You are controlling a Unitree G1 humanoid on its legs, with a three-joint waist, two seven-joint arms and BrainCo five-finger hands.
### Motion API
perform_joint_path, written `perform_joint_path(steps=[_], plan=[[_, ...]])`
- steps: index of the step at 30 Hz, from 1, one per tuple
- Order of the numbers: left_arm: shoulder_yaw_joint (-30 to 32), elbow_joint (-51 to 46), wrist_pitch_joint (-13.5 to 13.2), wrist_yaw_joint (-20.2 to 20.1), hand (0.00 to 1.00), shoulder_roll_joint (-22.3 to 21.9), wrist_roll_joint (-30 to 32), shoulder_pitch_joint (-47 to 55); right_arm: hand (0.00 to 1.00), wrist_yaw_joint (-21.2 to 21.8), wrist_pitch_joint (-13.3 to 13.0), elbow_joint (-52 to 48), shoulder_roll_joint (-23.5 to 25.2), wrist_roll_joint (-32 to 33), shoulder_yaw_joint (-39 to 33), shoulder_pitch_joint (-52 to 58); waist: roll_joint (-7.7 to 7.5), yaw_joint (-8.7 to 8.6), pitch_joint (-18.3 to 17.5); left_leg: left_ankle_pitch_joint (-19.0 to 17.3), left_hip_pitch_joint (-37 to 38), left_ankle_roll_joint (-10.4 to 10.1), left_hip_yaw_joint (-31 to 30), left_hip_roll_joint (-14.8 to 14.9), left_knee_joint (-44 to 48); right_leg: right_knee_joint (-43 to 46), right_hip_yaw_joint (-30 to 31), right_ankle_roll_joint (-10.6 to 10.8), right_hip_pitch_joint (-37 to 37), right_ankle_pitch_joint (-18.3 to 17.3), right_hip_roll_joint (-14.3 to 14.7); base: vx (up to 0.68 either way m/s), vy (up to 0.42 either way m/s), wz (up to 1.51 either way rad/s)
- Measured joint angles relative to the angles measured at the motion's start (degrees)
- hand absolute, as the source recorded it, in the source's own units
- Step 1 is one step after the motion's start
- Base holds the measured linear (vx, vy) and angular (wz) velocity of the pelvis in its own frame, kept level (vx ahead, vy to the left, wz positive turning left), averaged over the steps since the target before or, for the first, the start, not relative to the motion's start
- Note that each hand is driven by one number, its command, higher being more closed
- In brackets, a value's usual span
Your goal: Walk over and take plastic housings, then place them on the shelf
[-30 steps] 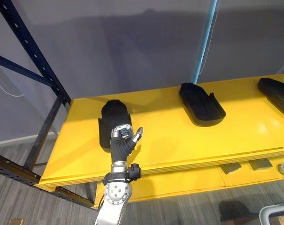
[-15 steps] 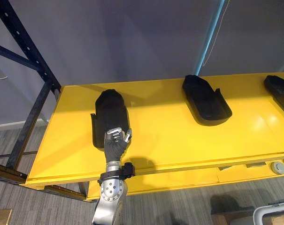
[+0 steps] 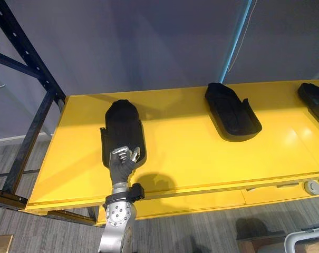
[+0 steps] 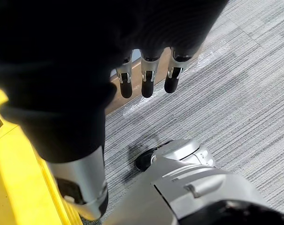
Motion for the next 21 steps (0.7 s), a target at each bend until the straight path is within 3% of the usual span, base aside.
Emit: perform_joint_path(steps=[21], plan=[[6.44, 5.13, 0.61, 1.58, 1.0, 0.77, -0.08, -4.86, 0.0, 0.61, 0.25, -0.15, 0.44, -0.02, -0.05, 0.0, -0.95, -0.02, -0.37, -0.11, 0.61, -0.16, 1.01, 0.54, 0.0, -0.05, 0.73, -0.16, -0.05, 0.3, 0.6, 0.0, 0.001, -0.02]])
